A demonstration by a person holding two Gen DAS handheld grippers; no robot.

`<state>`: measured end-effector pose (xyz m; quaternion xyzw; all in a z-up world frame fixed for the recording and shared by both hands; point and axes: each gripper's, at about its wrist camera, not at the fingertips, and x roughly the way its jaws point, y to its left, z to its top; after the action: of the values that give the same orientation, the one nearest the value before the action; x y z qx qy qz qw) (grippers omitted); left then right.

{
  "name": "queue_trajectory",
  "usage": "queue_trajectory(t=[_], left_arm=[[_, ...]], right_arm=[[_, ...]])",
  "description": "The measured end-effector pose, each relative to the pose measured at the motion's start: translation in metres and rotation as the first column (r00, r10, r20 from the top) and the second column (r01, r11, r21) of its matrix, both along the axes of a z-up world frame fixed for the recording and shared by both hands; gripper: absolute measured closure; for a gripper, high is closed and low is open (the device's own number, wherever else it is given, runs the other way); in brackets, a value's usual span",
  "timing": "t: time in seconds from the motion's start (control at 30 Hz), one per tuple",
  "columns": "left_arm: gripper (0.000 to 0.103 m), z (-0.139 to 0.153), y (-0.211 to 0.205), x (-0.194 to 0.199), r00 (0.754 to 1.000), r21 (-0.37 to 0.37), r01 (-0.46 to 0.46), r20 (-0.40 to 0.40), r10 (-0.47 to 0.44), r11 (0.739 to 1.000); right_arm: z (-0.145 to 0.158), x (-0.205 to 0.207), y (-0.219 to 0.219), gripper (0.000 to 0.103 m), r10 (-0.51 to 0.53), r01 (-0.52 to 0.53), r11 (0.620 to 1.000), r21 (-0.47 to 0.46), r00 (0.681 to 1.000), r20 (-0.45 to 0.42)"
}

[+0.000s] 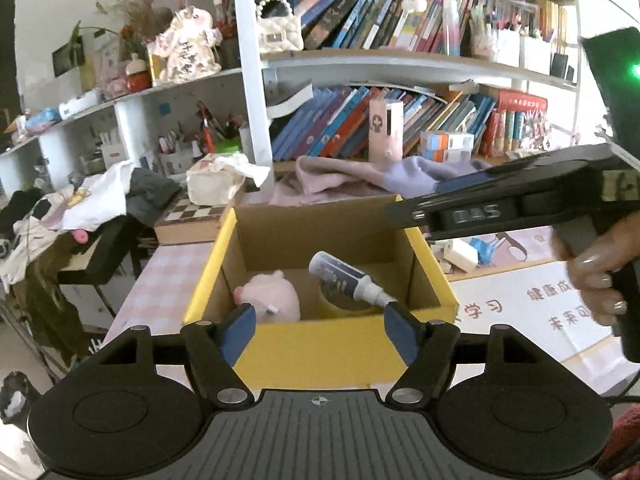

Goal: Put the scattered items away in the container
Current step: 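Open left tool to drop the eraser into the box while right tool releases the bottle, then move both tools away from the box toward the white charger and blue clip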

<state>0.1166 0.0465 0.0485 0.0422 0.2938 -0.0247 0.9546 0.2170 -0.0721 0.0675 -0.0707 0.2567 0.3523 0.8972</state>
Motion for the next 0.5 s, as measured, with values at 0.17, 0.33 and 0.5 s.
queue_trajectory(t=[0.17,0.33,0.5], left_arm=[[0.030,0.000,0.004,-0.031,1.000,-0.018,-0.008,0.016,0.008,1.000],[0.030,-0.005,0.006,-0.055,1.000,-0.039,-0.001,0.007,0.002,0.999],[0.030,-0.011,-0.001,-0.072,1.000,-0.050,0.031,-0.003,-0.031,0.998]], right_arm=[[0.003,-0.040,-0.028,0.048,-0.070,0.070,0.998,-0.005,0.997,0.043],[-0.004,-0.078,-0.049,0.047,-0.132,0.133,0.991,-0.022,0.989,0.065],[-0.020,-0.114,-0.061,0.047,-0.163,0.166,0.984,-0.058,0.985,0.062]])
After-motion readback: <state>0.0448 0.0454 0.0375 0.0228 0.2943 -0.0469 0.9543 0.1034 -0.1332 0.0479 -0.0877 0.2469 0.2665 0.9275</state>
